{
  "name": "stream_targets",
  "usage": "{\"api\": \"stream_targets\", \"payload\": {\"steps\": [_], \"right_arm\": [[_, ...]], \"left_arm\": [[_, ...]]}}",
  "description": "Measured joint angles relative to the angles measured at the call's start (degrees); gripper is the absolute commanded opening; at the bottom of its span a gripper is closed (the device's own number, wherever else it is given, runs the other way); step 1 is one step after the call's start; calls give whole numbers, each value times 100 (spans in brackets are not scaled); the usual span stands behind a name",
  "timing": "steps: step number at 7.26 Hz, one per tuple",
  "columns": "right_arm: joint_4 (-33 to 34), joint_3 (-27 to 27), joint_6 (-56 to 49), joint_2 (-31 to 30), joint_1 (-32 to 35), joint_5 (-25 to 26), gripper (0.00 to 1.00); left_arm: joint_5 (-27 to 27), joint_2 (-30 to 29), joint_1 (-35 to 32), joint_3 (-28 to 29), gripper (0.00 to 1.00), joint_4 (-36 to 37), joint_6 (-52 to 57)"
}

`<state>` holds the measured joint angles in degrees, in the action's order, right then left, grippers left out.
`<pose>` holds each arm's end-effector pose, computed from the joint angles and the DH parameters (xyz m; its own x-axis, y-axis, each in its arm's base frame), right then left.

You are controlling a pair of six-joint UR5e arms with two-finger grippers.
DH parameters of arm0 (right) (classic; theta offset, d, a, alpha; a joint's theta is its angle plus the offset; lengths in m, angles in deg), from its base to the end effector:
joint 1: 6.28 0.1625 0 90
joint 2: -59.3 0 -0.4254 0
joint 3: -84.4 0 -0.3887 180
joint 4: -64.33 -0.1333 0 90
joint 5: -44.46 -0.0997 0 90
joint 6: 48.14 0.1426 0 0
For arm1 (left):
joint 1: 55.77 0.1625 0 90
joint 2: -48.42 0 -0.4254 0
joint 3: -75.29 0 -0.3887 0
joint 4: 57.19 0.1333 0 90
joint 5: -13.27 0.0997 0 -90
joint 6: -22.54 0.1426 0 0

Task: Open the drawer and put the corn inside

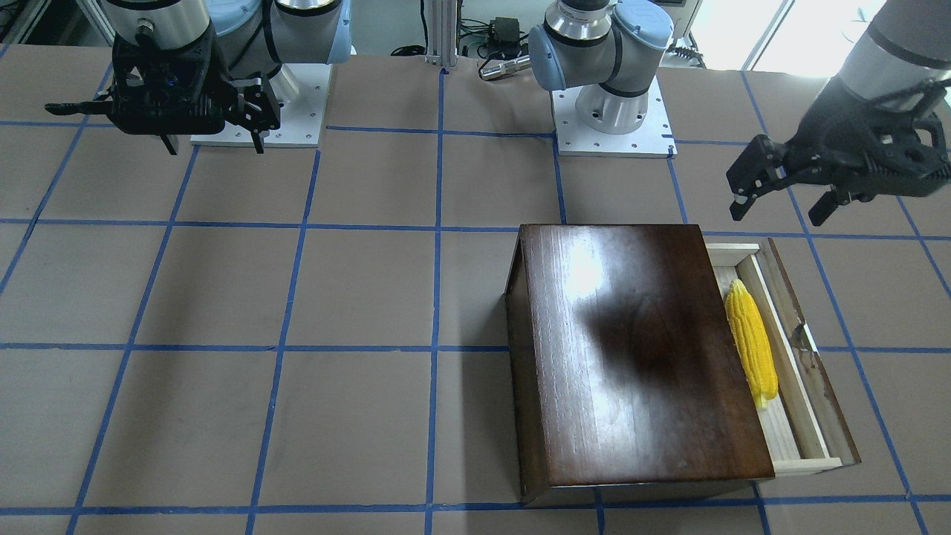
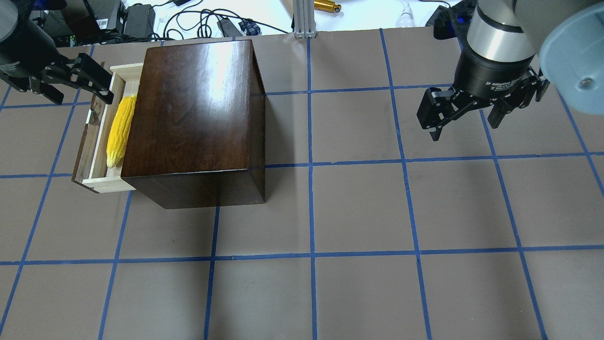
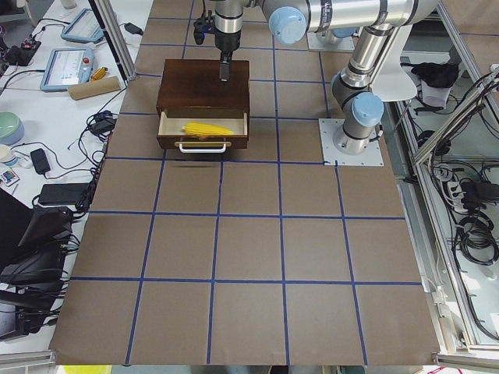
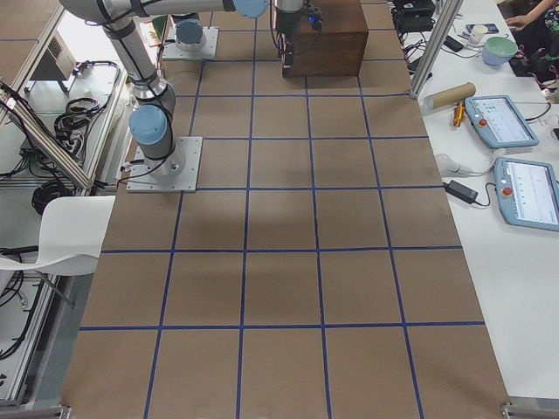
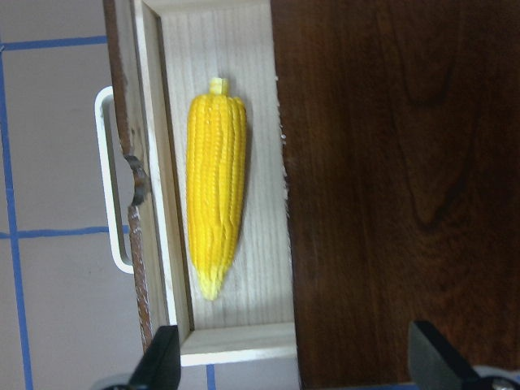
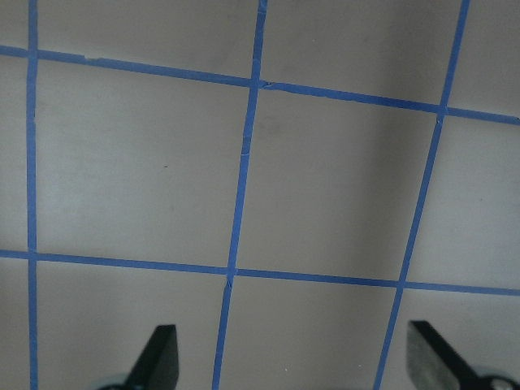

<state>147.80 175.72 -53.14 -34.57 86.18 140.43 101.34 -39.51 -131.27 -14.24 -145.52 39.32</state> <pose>0.1376 -0.4437 0.4558 -0.9858 -0.1366 0.0973 -0.1292 0.9885 0.0782 -0.0128 -0.5020 0.4700 -0.9991 0.0415 0.0110 0.0405 0.9960 -0.0800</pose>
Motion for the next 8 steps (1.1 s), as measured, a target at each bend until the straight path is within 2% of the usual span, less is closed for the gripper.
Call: {"api": "stream_targets", "payload": {"steps": [4,8], "right_arm": [[2,0,1,0,0,0,100],[-2,0,4,0,0,0,100]], "left_arm": [[64,-250,-1182,48,100,-51,-1550],[77,-267,-1367,66,100,-68,-1687]]}}
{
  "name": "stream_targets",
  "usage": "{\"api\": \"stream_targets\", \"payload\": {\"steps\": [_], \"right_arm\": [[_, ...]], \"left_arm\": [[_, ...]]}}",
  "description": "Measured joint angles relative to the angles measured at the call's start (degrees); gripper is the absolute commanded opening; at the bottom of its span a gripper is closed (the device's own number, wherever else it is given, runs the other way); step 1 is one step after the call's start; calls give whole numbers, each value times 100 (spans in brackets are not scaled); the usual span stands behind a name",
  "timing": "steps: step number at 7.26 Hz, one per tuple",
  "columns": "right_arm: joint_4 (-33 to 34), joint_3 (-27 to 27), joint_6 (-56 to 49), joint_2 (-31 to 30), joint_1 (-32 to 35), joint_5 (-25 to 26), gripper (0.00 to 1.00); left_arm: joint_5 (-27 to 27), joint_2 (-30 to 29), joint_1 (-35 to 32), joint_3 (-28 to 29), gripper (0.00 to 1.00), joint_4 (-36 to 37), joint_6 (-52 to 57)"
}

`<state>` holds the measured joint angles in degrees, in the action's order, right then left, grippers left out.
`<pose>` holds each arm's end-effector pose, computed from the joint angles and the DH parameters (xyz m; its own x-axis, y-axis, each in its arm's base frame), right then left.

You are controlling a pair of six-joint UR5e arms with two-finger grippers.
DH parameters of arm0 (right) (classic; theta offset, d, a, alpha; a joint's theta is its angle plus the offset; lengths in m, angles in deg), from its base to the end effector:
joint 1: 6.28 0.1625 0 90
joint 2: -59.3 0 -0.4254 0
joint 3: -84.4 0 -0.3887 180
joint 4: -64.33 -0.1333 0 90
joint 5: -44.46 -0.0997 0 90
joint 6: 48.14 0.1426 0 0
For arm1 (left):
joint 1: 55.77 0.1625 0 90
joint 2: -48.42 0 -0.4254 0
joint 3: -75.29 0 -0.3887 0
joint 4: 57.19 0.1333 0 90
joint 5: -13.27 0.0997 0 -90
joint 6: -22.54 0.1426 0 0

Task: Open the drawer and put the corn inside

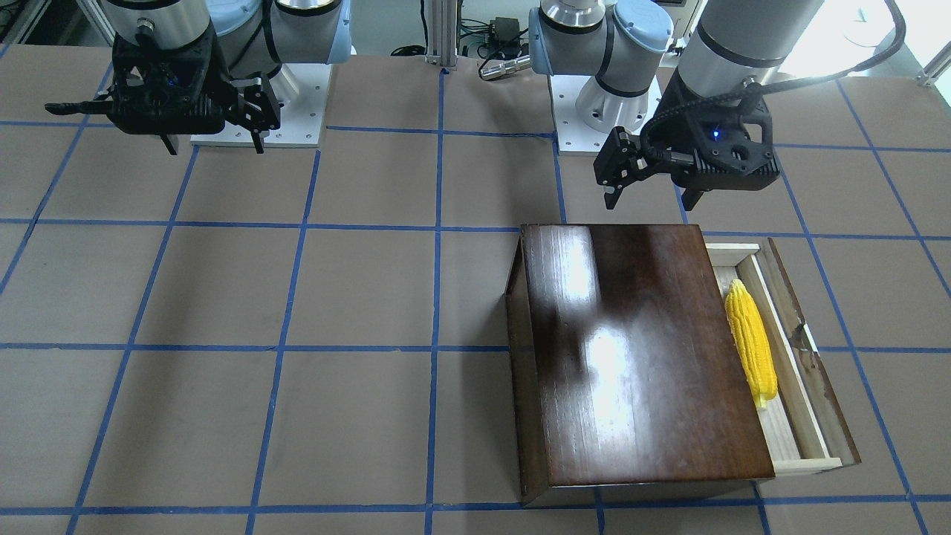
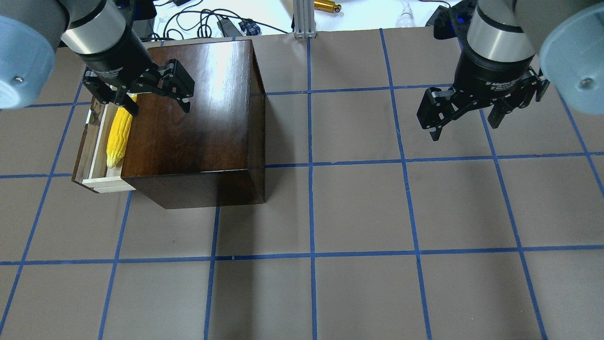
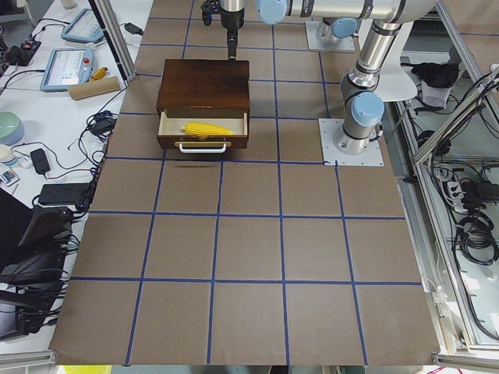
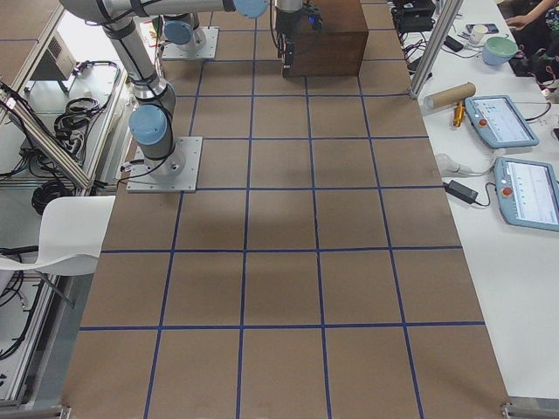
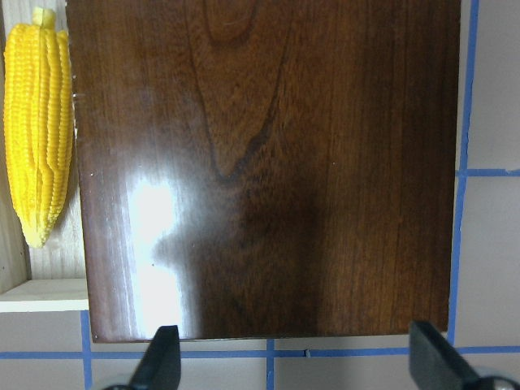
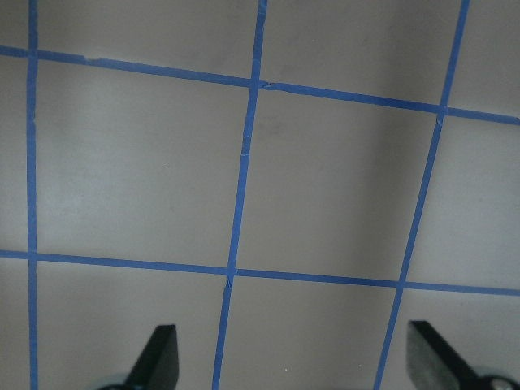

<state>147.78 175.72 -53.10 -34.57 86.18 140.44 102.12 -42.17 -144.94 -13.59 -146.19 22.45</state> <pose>0.1376 -0.4437 0.4558 -0.9859 -0.1359 0.0975 -0.1285 0.9886 0.0785 -0.1290 -0.4985 0.4516 -0.9997 -0.0155 0.0201 -0.0161 0.9995 -0.0267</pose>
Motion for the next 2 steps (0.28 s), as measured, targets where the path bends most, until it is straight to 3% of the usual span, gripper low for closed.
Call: {"api": "stream_targets", "payload": {"steps": [2], "right_arm": [[-1,0,1,0,0,0,100]], "left_arm": [[3,40,1,-10,100,-26,12]]}}
